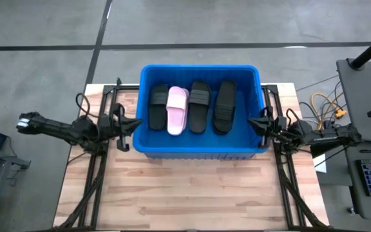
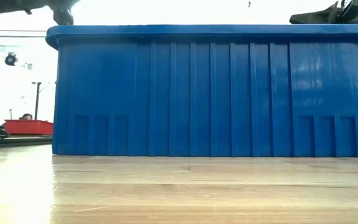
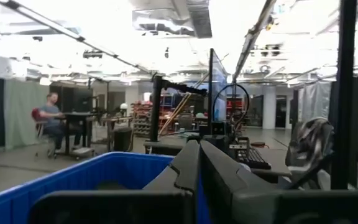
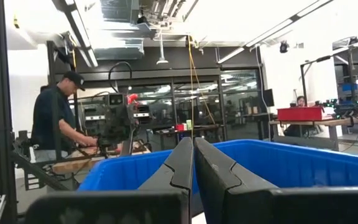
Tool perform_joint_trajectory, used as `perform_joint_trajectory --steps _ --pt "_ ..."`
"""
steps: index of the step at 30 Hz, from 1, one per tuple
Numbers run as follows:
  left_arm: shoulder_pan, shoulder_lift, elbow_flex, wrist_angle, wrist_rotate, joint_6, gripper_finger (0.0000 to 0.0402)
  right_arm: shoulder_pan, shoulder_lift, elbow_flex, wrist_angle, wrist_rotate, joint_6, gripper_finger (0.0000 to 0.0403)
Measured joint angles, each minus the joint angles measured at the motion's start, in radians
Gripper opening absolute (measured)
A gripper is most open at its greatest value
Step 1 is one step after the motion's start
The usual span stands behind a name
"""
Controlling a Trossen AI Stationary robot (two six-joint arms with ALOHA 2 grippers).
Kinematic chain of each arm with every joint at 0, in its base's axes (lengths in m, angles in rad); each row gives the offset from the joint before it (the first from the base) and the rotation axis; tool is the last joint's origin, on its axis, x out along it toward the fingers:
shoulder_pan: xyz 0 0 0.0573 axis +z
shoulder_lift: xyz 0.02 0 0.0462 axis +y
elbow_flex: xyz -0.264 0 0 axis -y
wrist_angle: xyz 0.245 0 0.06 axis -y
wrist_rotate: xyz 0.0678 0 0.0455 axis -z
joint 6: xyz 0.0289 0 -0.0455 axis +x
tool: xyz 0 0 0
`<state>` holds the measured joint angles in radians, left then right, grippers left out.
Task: Pick and place slides into bin
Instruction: Return to Home Position
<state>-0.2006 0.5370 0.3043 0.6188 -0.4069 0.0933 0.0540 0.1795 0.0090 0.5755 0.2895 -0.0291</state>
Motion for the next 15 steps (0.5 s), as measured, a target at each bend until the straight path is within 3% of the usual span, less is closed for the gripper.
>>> perform_joint_trajectory --steps 4,10,15 --pt "0.103 -0.041 -0.063 -0.001 0.113 -0.003 0.0 0.0 0.0 0.0 -0.001 0.0 -0.007 0.0008" --pt "0.266 -0.102 -0.181 0.007 0.273 -0.163 0.0 0.0 0.0 0.0 -0.002 0.0 -0.007 0.0008" --pt "0.295 -0.233 -0.25 0.02 0.28 -0.217 0.0 0.0 0.0 0.0 -0.003 0.0 -0.002 0.0008"
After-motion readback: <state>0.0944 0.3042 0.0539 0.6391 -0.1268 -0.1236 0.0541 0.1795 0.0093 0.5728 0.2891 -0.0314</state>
